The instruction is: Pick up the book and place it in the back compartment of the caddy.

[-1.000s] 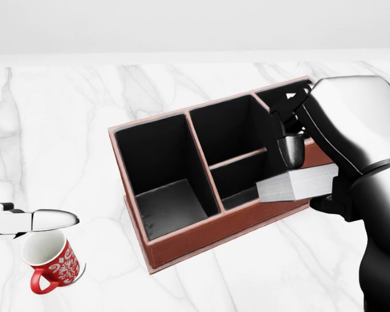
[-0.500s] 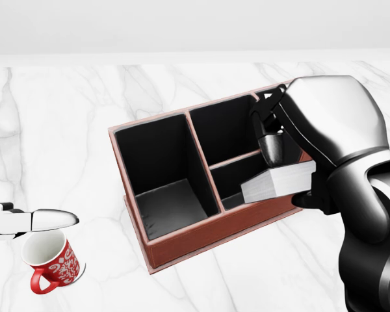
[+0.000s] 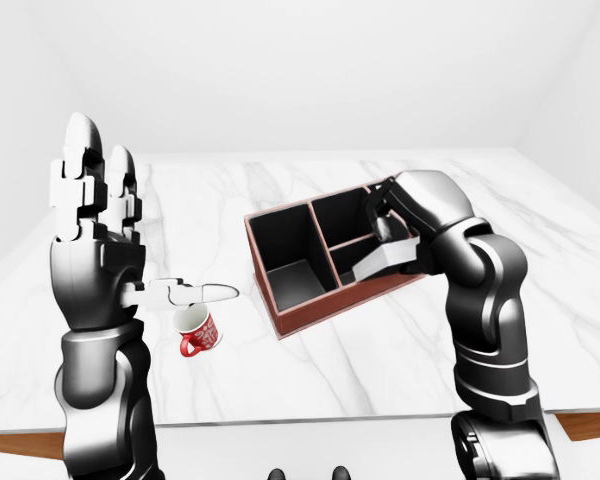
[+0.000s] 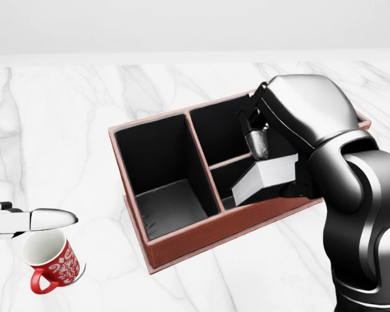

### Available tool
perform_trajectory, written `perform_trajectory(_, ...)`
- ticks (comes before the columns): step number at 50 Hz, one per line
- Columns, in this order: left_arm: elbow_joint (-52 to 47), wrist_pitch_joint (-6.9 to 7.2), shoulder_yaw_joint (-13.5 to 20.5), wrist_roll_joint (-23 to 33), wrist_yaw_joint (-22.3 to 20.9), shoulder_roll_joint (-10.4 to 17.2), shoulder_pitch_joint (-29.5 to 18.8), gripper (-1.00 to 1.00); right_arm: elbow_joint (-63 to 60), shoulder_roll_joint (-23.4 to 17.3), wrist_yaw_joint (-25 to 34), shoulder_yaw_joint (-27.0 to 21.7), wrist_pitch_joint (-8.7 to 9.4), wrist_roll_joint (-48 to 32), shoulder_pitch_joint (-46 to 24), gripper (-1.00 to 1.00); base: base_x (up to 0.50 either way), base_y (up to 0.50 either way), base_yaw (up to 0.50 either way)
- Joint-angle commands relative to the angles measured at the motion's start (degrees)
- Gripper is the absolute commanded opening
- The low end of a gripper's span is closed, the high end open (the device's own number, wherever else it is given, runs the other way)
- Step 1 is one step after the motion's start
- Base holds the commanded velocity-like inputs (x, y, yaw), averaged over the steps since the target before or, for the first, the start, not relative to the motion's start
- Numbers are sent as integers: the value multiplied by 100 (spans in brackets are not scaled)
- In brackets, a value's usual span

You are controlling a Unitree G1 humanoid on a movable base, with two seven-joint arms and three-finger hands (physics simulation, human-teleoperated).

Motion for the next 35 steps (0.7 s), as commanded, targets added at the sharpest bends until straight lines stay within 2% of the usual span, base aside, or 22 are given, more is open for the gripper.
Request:
perform_trajectory(1,-19,0,16,-17,4,8,-13,100,737,-120,-1,-28,0,210,-437,-100,0,0,0)
perform_trajectory(35,-43,0,51,-59,17,28,-26,100,2744,-159,-1,120,0,320,-1843,-100,0,0,0)
